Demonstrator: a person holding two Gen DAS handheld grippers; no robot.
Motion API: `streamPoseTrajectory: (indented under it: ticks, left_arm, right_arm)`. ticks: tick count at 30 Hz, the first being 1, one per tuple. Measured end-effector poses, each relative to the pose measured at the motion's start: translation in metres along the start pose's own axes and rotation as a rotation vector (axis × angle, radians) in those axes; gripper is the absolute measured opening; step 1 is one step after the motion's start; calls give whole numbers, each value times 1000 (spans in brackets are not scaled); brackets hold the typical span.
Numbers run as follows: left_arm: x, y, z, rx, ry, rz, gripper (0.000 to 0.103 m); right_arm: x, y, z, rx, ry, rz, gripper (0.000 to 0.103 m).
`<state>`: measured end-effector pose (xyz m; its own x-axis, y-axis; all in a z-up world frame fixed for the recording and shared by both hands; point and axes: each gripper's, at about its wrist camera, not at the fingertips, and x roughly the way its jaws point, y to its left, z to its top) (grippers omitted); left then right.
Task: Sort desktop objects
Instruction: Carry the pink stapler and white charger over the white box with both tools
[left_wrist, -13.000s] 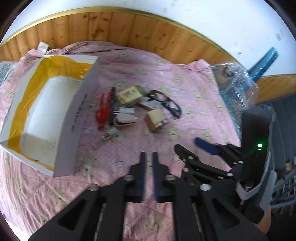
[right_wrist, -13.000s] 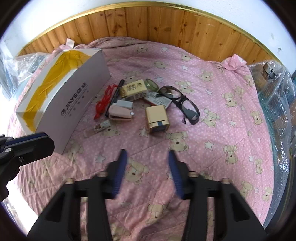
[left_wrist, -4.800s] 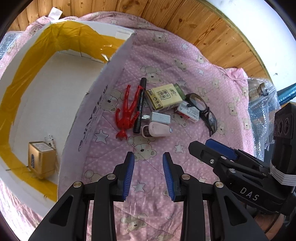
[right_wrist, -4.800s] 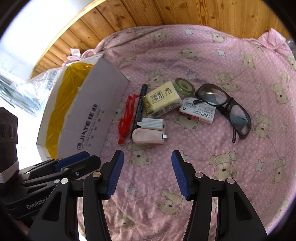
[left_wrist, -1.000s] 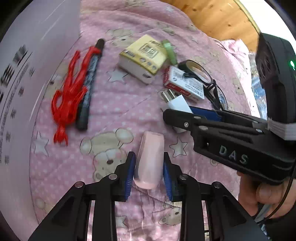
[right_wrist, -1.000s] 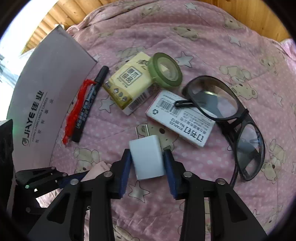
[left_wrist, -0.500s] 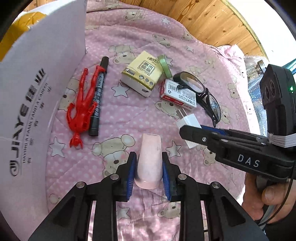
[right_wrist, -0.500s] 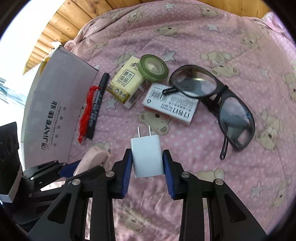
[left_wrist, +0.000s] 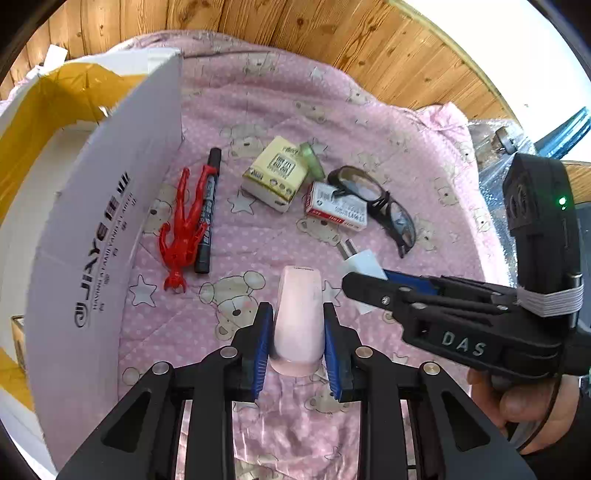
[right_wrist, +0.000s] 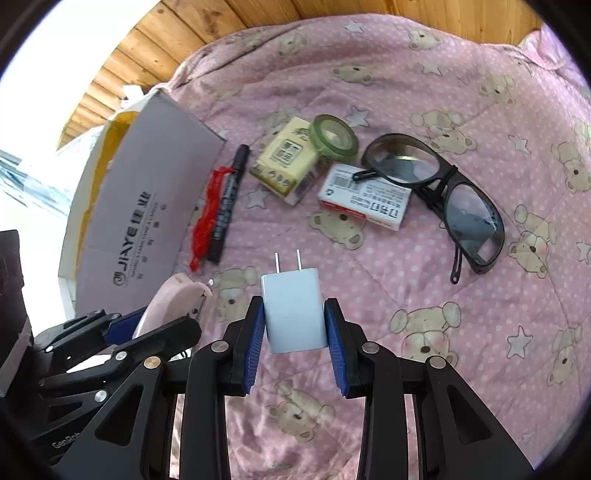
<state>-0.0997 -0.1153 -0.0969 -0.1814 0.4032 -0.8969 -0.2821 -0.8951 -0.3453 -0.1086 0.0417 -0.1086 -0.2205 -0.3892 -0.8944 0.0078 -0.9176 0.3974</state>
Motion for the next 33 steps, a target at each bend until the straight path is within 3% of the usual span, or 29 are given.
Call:
streamPoseTrajectory:
  ticks: [33]
  left_arm:
    - [-116, 17, -20, -87, -218, -57, 27]
  right_arm:
    - [-59, 105, -10, -174, -97, -1, 34]
